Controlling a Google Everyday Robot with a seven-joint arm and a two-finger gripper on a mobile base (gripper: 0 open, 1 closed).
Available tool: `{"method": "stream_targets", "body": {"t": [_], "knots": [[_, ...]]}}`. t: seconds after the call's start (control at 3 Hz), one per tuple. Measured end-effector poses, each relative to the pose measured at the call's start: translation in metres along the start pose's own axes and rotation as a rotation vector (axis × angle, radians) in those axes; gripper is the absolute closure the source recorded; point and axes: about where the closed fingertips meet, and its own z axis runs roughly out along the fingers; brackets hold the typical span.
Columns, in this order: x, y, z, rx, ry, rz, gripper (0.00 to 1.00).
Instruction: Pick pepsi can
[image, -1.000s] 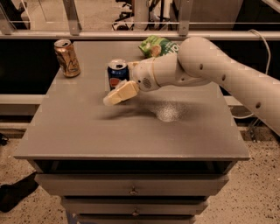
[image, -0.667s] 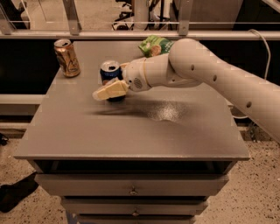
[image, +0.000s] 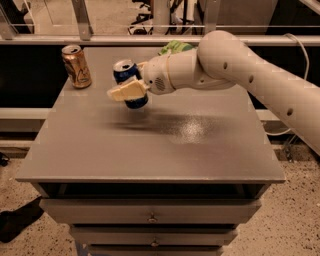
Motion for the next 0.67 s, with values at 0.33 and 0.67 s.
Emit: {"method": "stream_targets", "body": {"t": [0.33,0.67], "knots": [[-0.0417,-0.0056,-0.0272,0.019,0.011,-0.088,1.00],[-0.0498,-0.0059,-0.0300,0.018,0.005,-0.100,1.00]]}}
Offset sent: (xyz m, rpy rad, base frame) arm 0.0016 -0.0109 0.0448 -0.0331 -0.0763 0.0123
